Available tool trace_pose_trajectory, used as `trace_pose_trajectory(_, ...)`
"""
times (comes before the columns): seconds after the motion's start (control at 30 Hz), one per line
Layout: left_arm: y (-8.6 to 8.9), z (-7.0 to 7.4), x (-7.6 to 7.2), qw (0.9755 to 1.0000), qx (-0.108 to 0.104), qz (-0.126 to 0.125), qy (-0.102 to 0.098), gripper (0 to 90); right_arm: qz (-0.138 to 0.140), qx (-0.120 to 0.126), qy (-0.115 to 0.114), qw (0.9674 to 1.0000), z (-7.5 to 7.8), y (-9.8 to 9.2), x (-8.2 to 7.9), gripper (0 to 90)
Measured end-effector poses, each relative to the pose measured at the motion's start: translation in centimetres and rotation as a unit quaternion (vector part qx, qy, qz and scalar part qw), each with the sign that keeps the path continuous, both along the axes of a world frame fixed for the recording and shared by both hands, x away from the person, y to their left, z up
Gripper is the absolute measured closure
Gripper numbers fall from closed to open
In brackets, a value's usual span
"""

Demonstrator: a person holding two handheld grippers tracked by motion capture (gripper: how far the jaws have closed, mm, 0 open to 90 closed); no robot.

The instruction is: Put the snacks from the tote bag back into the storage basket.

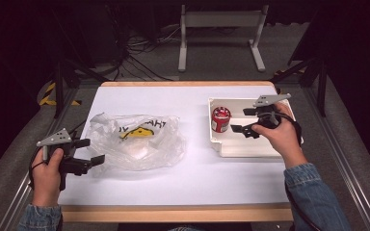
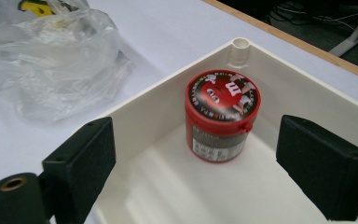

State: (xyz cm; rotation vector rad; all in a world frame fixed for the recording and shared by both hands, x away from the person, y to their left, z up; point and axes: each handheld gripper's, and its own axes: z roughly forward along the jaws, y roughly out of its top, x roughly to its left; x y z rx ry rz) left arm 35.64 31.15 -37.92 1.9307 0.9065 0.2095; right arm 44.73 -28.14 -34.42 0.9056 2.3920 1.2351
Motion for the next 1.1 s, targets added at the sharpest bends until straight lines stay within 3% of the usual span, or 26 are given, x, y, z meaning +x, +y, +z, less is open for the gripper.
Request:
trace_pose_trajectory(0.27, -0.4, -0.4, -0.8, 0.9999, -0.005, -0.008, -0.003, 2.3, -0.006, 0.03, -0.012, 0.9995, 0.3, -2.7, -4.3, 12.8)
trace_pose_trajectory(0.57, -0.5, -1.6, -2.0, 0.9999, -0.013, -0.006, 0.0, 2.4, -0.031, 0.019, -0.036, 0.9987, -1.8, -5.4, -8.4, 13.1)
trace_pose_trajectory(0.83, -0.1, -3.1, -2.6, 0.9999, -0.015, 0.003, -0.005, 2.5, -0.039, 0.071, -0.062, 0.9948, -4.3, -7.1, -10.6, 13.1)
trace_pose_trajectory(1.1, 0.1, -4.4, -2.7, 0.9996, -0.023, 0.008, -0.016, 2.8, -0.061, 0.075, -0.069, 0.9929, -7.0, -7.9, -11.7, 13.3)
